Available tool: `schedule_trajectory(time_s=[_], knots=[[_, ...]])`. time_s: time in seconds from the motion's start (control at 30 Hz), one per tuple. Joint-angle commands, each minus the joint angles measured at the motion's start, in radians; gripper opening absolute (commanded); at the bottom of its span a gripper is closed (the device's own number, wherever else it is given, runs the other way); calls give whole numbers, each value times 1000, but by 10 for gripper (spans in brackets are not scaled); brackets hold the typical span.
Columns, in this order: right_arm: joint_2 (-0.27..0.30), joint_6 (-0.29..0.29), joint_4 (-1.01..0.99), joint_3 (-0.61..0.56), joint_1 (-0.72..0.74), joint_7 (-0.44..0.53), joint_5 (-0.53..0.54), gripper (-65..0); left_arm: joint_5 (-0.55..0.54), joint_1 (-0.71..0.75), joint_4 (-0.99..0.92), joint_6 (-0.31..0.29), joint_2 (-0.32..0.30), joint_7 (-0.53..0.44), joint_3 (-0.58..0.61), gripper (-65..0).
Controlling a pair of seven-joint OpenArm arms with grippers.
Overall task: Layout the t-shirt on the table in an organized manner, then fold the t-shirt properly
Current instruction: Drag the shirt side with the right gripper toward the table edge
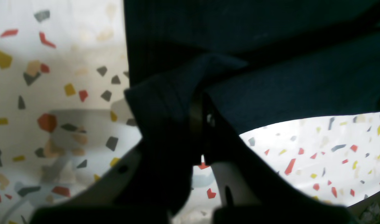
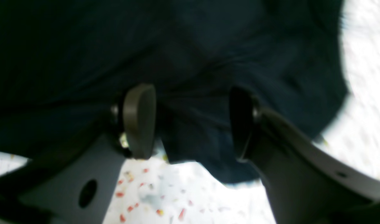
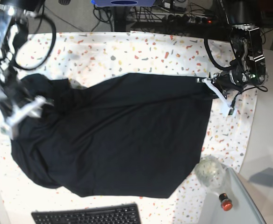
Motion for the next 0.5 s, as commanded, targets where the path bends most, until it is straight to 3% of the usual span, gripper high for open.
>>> schedule_trajectory(time_s=[0.0,0.07,0.17,0.27,0.4,0.47], knots=[[-36,8,13,55,-22,0,5,-317,-10,-10,19,-3,-14,-10,-6,-650],[-88,16,11,153,-66,6,9,-315,-10,-12,20,-3,-14,-10,-4,-650],[-94,79,-47,239,-92,6,132,-318,-10,-13,20,-3,-13,-10,0,-650],[-90,82,-202,339,-60,6,263,-321,-10,-15,17,-3,-11,-10,2,-650],[-87,88,-346,399,-27,6,278,-317,-10,-15,20,-3,-11,-10,2,-650],[-76,120,-375,396,-27,6,278,-320,-10,-15,17,-3,-11,-10,2,-650]])
